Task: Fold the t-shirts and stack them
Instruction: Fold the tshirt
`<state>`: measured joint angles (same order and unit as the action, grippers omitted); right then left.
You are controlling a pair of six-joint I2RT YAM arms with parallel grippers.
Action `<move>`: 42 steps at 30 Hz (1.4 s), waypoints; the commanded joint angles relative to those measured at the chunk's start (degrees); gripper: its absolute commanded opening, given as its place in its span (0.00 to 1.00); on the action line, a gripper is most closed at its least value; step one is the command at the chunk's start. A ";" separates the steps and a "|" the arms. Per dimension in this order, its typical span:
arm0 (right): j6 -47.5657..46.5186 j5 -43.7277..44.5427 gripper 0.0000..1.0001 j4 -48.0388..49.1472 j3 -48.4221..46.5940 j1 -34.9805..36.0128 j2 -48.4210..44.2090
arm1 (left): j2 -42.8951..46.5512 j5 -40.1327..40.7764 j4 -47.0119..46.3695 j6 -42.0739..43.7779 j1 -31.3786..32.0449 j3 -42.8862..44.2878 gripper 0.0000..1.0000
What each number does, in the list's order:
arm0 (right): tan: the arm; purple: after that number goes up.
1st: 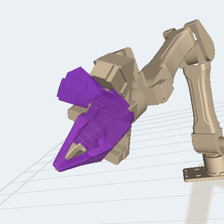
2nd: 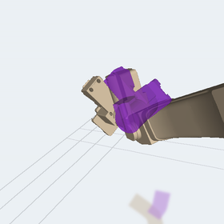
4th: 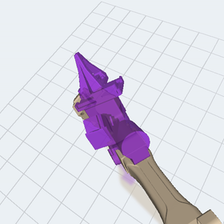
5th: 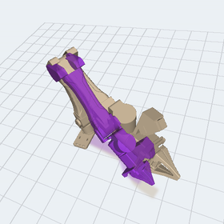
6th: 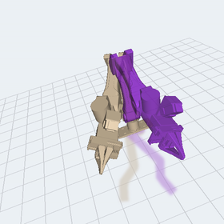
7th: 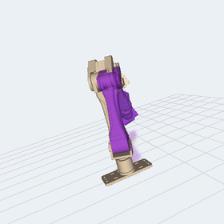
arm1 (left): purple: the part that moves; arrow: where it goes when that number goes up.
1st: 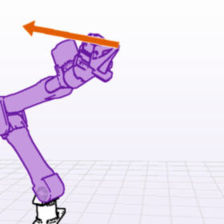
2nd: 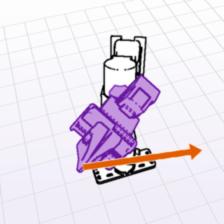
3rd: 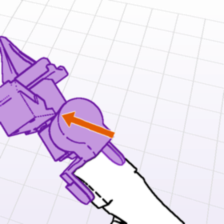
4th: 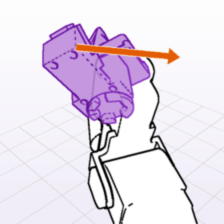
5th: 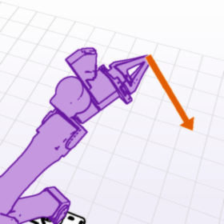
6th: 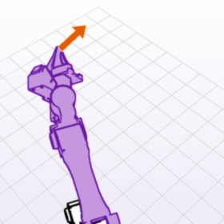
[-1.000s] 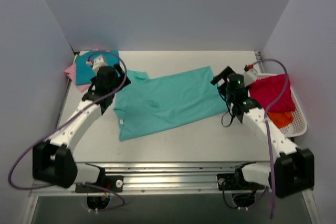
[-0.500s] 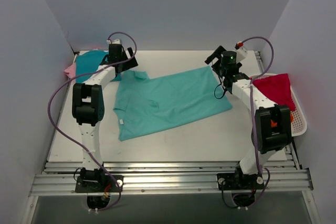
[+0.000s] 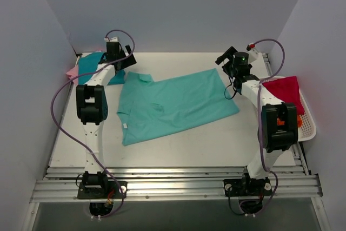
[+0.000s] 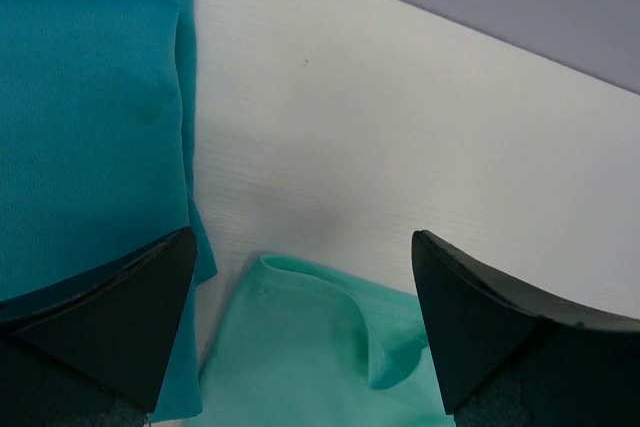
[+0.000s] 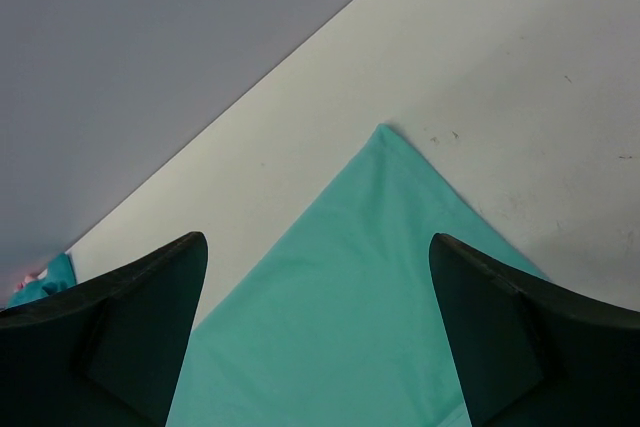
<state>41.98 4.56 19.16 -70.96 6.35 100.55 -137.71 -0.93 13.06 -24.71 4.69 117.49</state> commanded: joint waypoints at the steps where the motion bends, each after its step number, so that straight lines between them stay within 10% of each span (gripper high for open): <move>1: 0.82 -1.66 0.89 3.25 -2.08 -0.28 1.04 | -2.38 -1.71 1.44 0.81 -0.03 2.48 0.98; 20: 2.58 -2.89 0.88 6.24 2.31 -0.28 2.37 | -2.92 -4.53 5.93 -4.20 1.81 -0.67 1.00; 34: 2.76 -2.98 0.88 6.77 3.90 -0.28 2.72 | -1.25 -1.62 6.01 -5.17 3.22 -4.29 0.71; 42: 3.02 -2.89 0.88 6.68 3.64 -0.20 3.95 | -1.07 -1.00 6.19 -5.44 3.22 -4.20 0.37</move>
<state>44.91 1.98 24.23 -67.20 6.35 103.94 -140.16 -1.72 16.25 -29.78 7.38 114.08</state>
